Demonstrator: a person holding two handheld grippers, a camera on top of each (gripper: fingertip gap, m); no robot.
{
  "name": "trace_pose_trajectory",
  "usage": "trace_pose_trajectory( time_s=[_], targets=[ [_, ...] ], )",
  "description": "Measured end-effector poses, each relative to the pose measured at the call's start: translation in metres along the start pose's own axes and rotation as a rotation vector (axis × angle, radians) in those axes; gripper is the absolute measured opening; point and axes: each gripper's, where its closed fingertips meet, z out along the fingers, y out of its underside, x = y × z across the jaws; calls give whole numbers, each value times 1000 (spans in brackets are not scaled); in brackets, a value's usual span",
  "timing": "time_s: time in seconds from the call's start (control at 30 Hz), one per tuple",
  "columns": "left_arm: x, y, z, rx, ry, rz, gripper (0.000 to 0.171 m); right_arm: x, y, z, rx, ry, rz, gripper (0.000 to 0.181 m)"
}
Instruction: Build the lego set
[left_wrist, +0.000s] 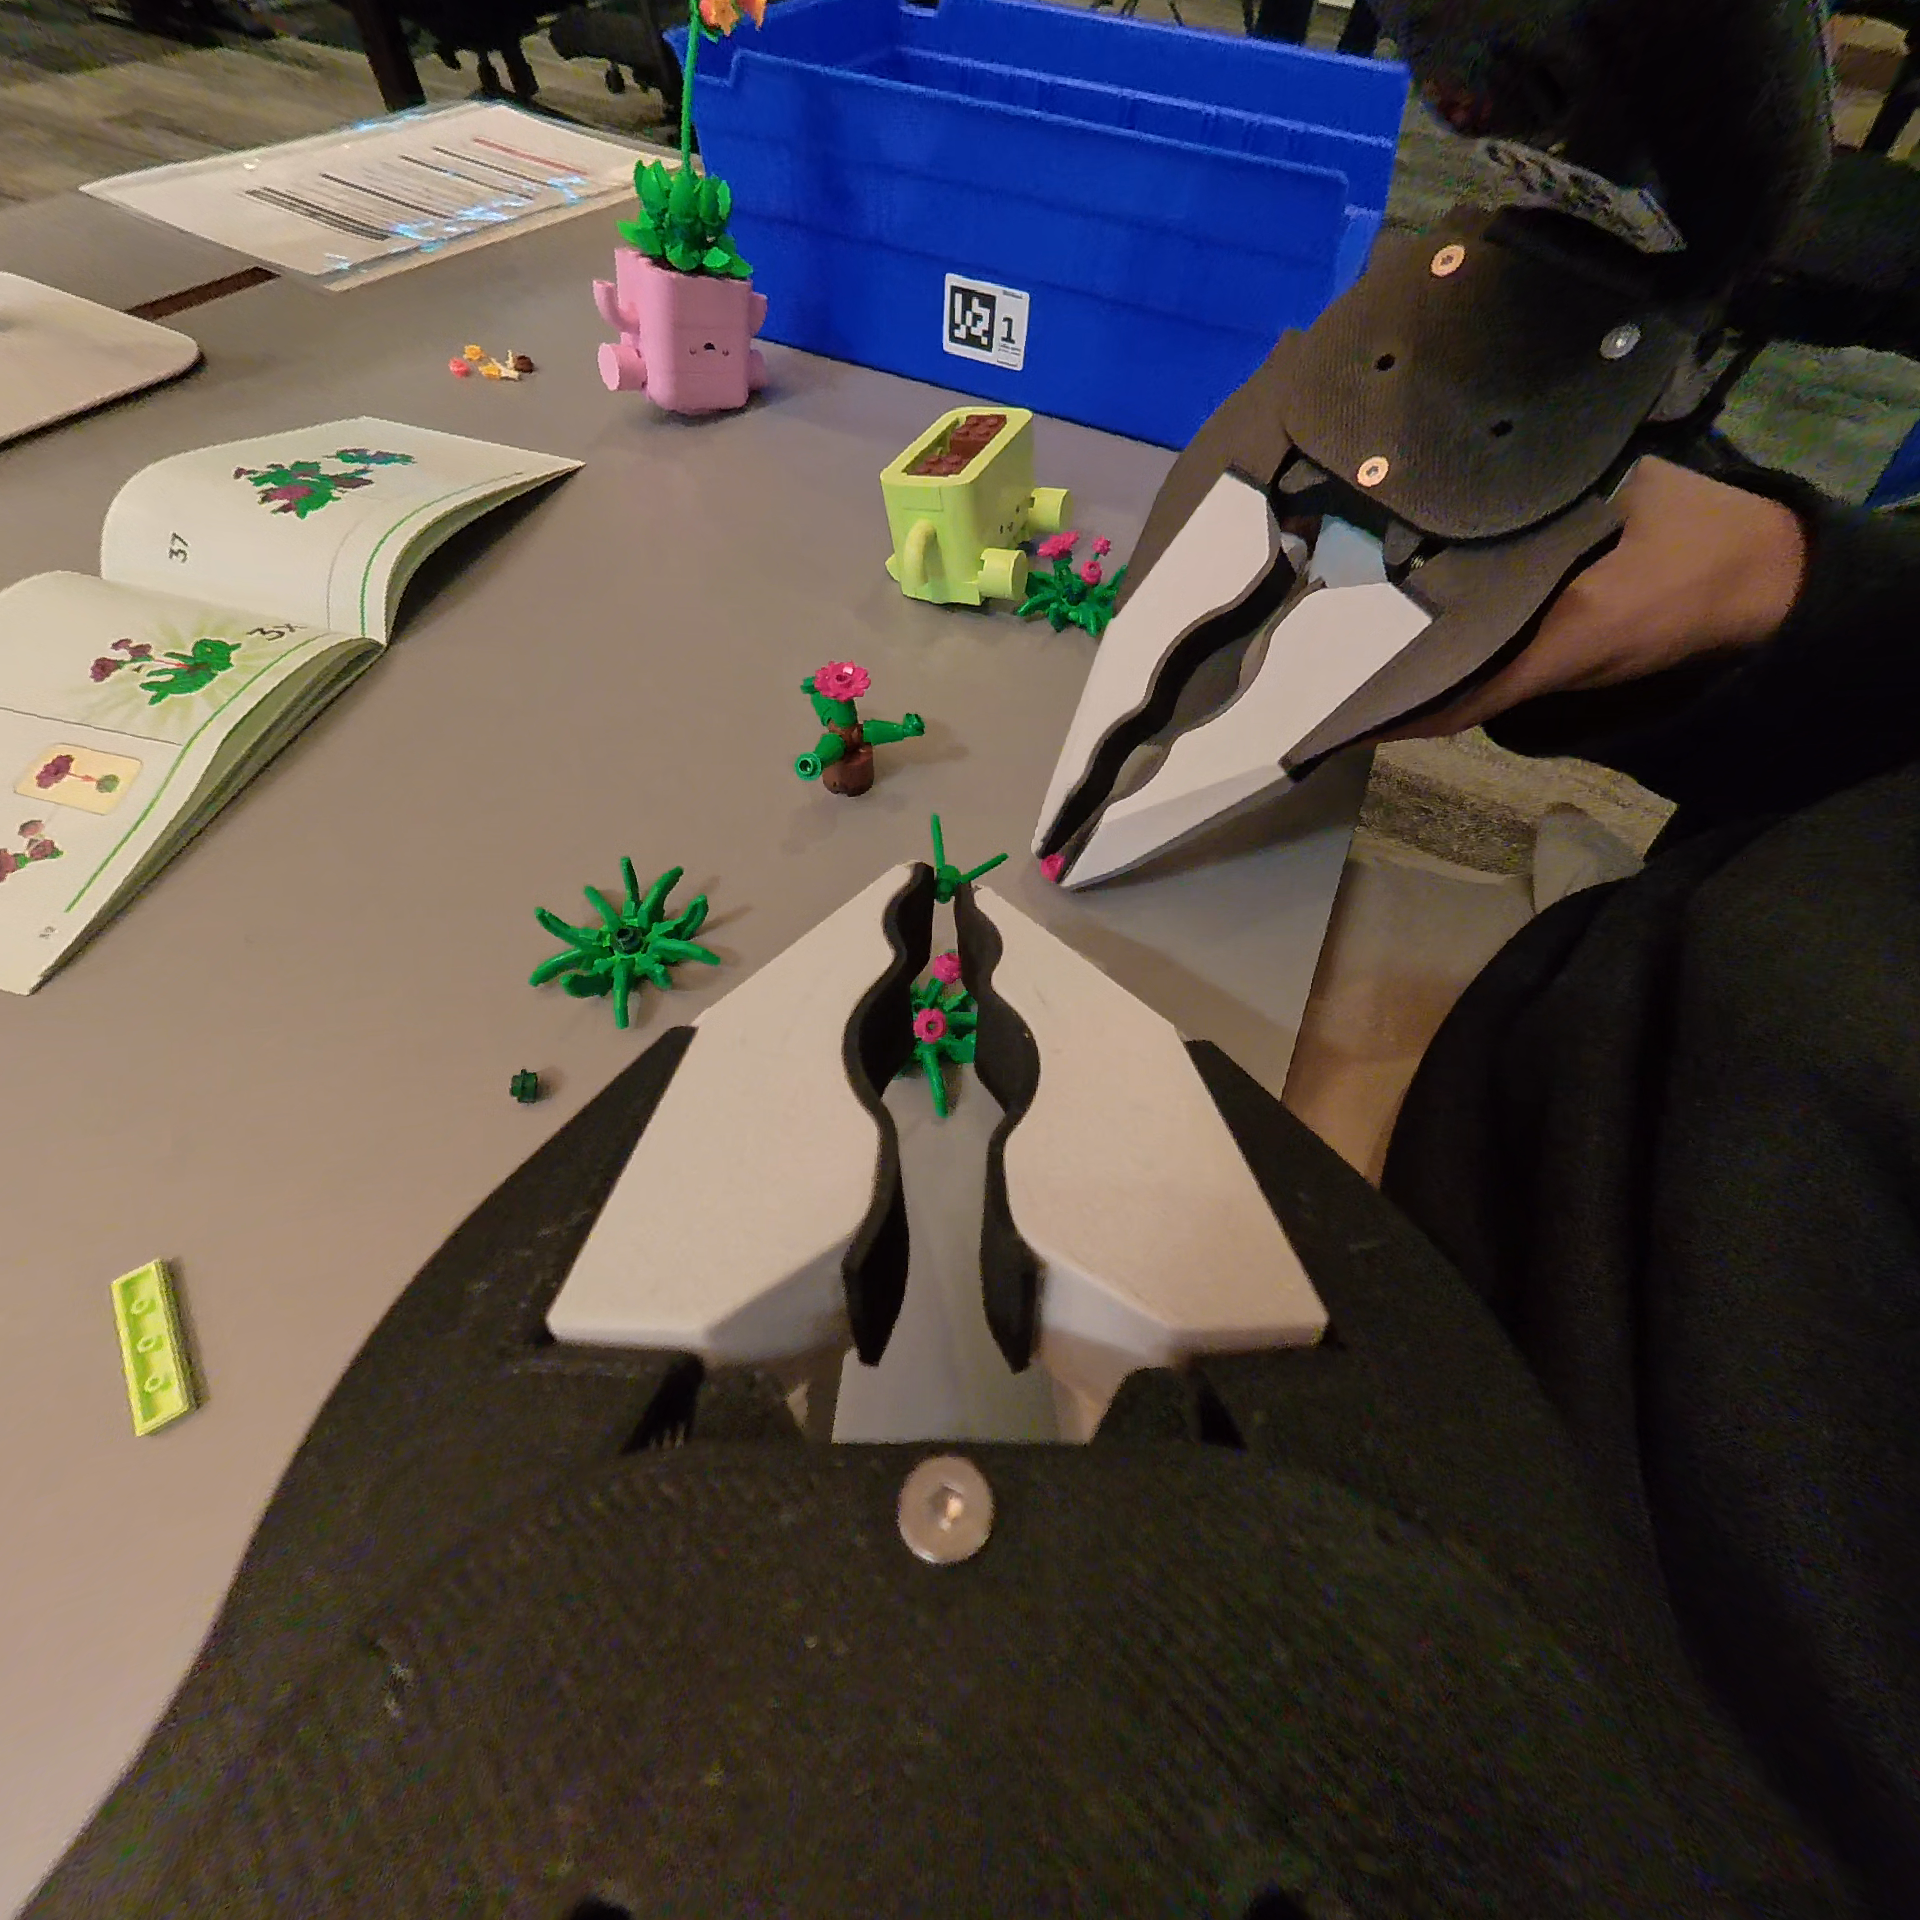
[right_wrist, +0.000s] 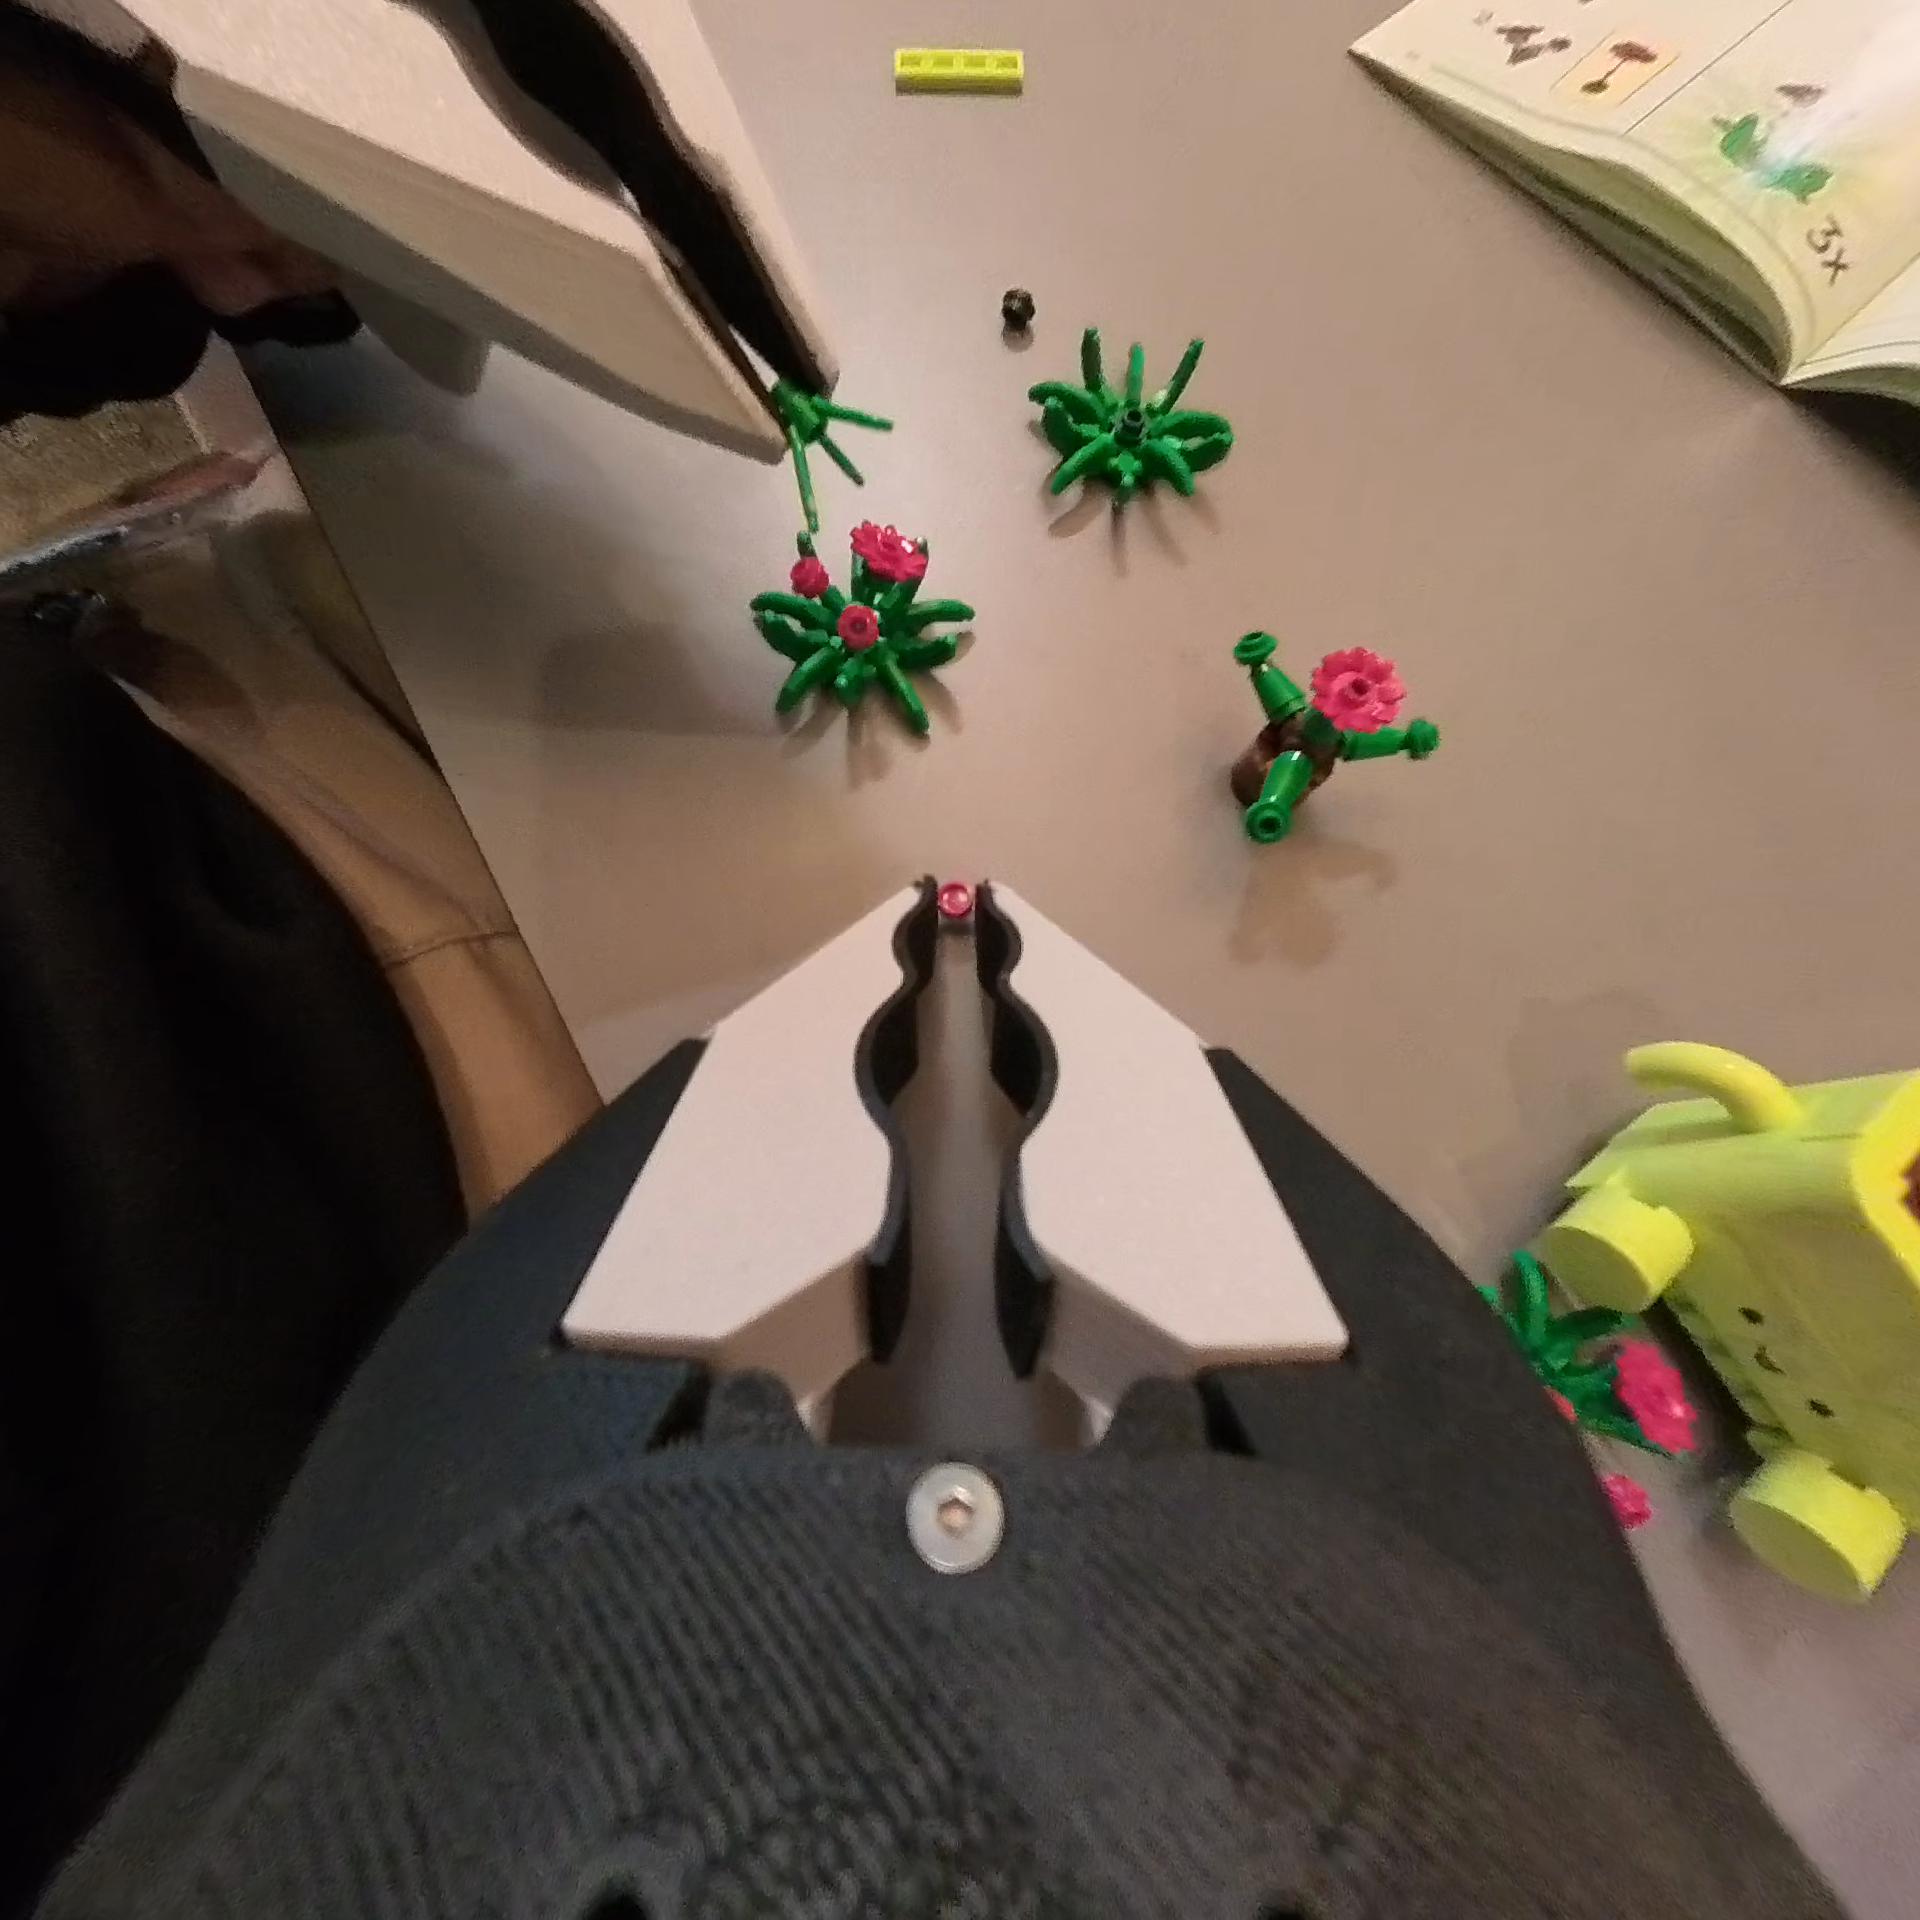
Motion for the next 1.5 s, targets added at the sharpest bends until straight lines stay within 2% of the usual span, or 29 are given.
trace_pose_trajectory(
  time_s=[0.07, 0.27, 0.37, 0.5, 0.6, 0.73, 0.83, 0.97, 1.07, 1.17, 1.27, 1.4, 1.5],
  targets=[
    [1, 0, 0, 0, 0, 2, 1, -2, 3, 2, -3, 6, -19, 6],
    [4, 0, 2, -9, 1, 20, 1, -1, 0, -7, 32, 5, -18, 25],
    [9, -2, 5, -4, 17, 24, 1, -1, -20, -21, 176, -45, 17, 24],
    [18, -8, 8, 35, 64, -30, 2, -21, -55, -37, 425, -181, 58, 19],
    [21, -9, 10, 50, 92, -68, 1, -25, -64, -37, 500, -141, 22, 11],
    [18, -8, 10, 39, 66, -52, 1, -25, -61, -29, 464, -56, -49, 9],
    [-2, -6, 1, 16, -40, -4, 1, -21, -62, -31, 466, -18, -77, 9],
    [-53, -8, -38, 17, -271, 37, 1, -13, -78, -28, 478, -47, -19, 13],
    [-75, -12, -66, 82, -338, -11, 1, -16, -105, -15, 458, -101, -4, 21],
    [-76, -13, -74, 151, -296, -87, 1, -32, -132, -4, 474, -129, -80, 17],
    [-71, -12, -69, 184, -222, -170, 2, -40, -149, 4, 496, -71, -195, 14],
    [-64, -8, -61, 204, -121, -282, 2, -40, -154, 10, 513, 95, -361, 15],
    [-58, -8, -57, 218, -42, -340, 2, -33, -147, 18, 452, 209, -478, 16]
  ],
)
